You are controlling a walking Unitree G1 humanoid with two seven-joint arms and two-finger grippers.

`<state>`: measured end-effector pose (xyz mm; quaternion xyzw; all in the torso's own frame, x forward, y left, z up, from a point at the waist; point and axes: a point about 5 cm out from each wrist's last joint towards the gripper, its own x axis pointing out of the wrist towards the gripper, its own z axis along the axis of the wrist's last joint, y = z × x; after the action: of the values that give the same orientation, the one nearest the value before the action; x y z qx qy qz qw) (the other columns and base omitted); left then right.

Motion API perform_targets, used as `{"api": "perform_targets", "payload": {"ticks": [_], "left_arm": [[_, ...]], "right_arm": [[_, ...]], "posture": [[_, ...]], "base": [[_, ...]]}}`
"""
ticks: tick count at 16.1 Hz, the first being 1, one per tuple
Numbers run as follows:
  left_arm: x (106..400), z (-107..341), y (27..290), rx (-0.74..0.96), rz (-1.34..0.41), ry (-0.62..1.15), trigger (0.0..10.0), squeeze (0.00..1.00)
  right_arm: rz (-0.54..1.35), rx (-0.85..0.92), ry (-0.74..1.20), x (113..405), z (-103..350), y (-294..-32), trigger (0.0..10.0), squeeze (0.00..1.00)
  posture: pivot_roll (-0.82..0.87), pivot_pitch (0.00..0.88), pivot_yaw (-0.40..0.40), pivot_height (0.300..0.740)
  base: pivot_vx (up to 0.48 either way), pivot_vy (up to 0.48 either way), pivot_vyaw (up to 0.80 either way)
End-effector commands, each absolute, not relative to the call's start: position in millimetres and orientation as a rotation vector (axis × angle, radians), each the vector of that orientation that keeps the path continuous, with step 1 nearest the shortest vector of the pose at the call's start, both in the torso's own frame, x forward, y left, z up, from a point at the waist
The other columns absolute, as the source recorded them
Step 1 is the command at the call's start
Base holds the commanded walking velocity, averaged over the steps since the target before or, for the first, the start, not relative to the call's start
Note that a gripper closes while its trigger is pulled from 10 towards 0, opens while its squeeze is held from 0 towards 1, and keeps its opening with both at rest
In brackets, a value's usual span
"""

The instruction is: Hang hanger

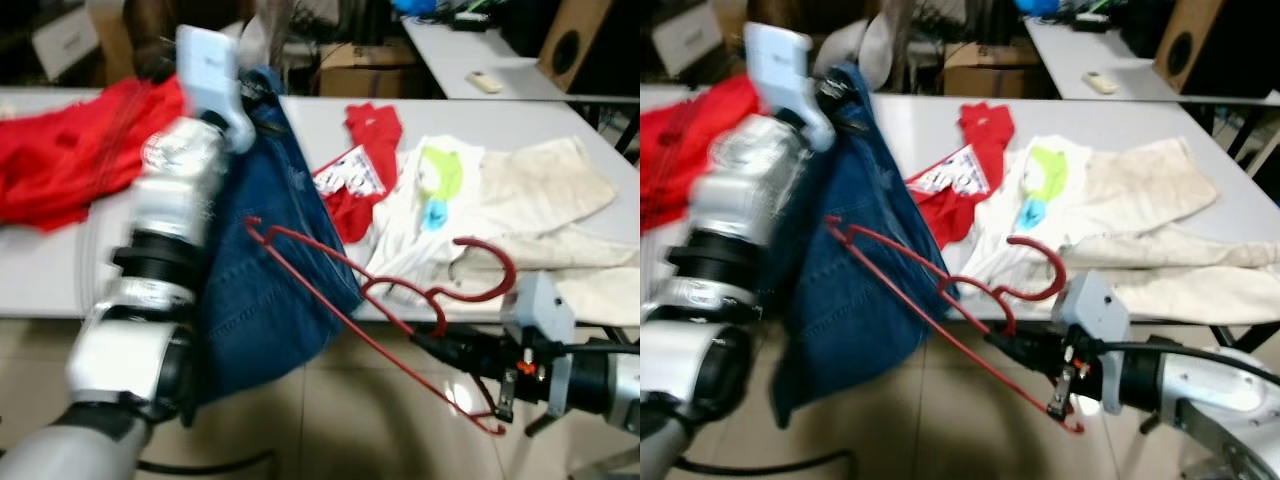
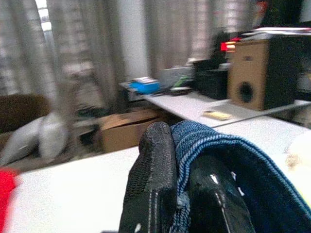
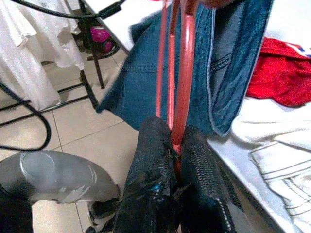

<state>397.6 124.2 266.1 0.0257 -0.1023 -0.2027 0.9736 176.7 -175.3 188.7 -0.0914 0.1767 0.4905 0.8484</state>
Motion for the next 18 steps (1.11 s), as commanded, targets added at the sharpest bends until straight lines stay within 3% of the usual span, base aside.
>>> {"api": "perform_targets", "payload": {"ticks": [1, 3, 8, 12, 14, 16, 18], "left_arm": [[393.0, 294.4, 124.0, 0.062, -0.444, -0.309, 10.0, 0.00], [380.7, 309.5, 106.0, 0.053, -0.546, -0.355, 10.0, 0.00], [355.4, 336.7, 97.3, -0.004, -0.676, -0.429, 10.0, 0.00], [340.3, 385.1, 107.4, -0.093, -0.690, -0.611, 10.0, 0.00], [326.6, 424.6, 124.0, -0.222, -0.677, -0.785, 10.0, 0.00], [323.2, 434.9, 130.7, -0.270, -0.663, -0.841, 10.0, 0.00], [333.0, 406.8, 123.4, -0.189, -0.673, -0.725, 10.0, 0.00]], "right_arm": [[1.039, -0.231, 0.379, 180.4, 186.2, -167.3, 10.0, 0.00], [0.902, -0.283, 0.366, 204.2, 179.7, -163.0, 10.0, 0.00], [0.565, -0.243, 0.218, 254.2, 199.8, -172.1, 10.0, 0.00], [0.208, -0.290, -0.086, 288.2, 263.2, -212.5, 10.0, 0.00], [-0.014, -0.319, -0.362, 294.6, 324.9, -242.4, 10.0, 0.00], [-0.048, -0.357, -0.511, 291.6, 350.8, -250.0, 10.0, 0.00], [0.092, -0.370, -0.337, 303.0, 313.5, -242.5, 10.0, 0.00]], "posture": [[0.04, 0.008, 0.020, 0.740], [0.04, 0.006, 0.022, 0.740], [0.05, 0.000, 0.014, 0.740], [0.05, 0.000, 0.014, 0.740], [0.05, 0.000, 0.019, 0.740], [0.05, 0.000, 0.018, 0.740], [0.05, 0.000, 0.015, 0.740]], "base": [[0.401, 0.000, 0.00], [0.396, 0.000, 0.00], [0.230, 0.000, 0.00], [0.000, 0.000, 0.00], [0.000, 0.000, 0.00], [0.000, 0.000, 0.00], [0.000, 0.000, 0.00]]}}
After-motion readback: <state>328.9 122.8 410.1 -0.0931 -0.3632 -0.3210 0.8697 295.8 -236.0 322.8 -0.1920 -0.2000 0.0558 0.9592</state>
